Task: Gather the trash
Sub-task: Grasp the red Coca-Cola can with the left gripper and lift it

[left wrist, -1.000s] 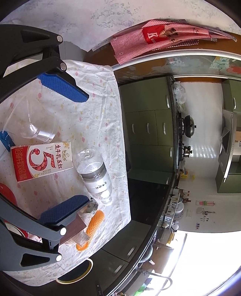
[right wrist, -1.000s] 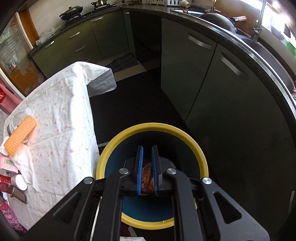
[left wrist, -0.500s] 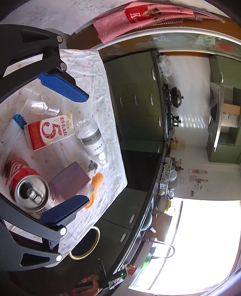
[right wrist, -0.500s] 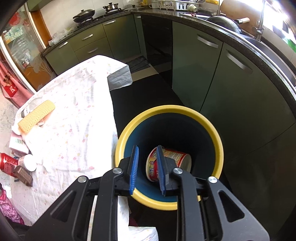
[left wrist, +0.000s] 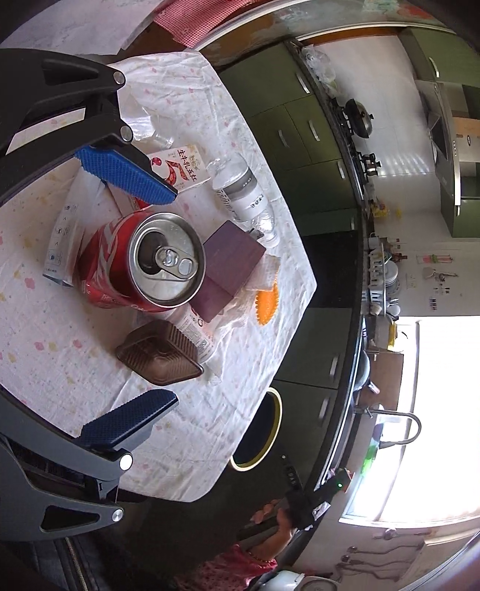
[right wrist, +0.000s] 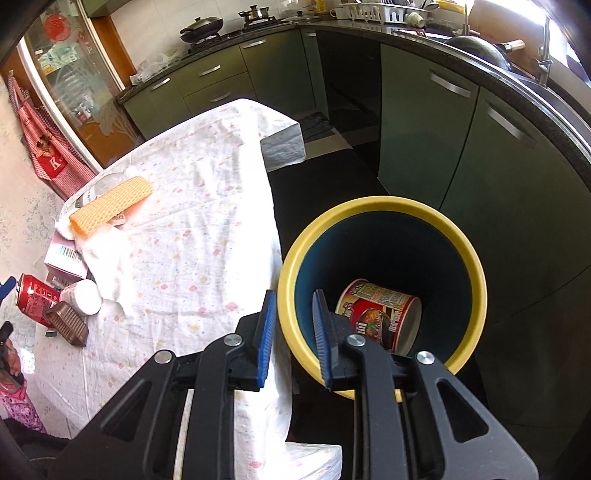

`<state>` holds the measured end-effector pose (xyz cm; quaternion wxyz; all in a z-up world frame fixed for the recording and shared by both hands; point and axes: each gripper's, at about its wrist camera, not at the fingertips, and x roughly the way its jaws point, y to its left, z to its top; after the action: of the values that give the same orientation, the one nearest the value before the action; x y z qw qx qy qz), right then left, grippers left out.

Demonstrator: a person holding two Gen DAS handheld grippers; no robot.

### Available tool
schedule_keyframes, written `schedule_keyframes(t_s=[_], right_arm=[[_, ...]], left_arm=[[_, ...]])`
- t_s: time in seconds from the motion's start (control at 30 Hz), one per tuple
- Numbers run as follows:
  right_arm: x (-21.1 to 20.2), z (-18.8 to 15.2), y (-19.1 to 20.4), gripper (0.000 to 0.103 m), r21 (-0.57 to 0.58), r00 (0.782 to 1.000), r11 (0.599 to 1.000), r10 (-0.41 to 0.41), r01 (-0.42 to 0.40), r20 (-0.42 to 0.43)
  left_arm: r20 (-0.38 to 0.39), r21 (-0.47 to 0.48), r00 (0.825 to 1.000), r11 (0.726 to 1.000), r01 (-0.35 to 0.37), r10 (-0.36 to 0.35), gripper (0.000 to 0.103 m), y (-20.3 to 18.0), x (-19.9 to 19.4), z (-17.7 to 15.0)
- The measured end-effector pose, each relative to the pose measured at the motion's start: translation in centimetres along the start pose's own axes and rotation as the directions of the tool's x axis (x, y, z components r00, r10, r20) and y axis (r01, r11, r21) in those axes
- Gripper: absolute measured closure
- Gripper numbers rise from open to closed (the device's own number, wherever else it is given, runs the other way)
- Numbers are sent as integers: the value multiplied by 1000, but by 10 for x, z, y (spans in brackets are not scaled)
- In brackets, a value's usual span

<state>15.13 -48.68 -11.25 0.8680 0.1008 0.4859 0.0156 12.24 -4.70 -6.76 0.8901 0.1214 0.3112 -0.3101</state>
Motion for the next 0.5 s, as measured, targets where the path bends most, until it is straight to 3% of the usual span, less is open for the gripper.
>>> schedule_keyframes(t_s=[0.2,0.5], right_arm=[[-4,-8,7,80,-8,1000,1000,13,-13,-2],[4,-8,13,80,-27,999,999,31,-32,-21]], left_arm=[[-45,-33,999,999,-10,8,7,20,22,-13],[-121,-60,993,998,9,-16,34,35,53,-27]])
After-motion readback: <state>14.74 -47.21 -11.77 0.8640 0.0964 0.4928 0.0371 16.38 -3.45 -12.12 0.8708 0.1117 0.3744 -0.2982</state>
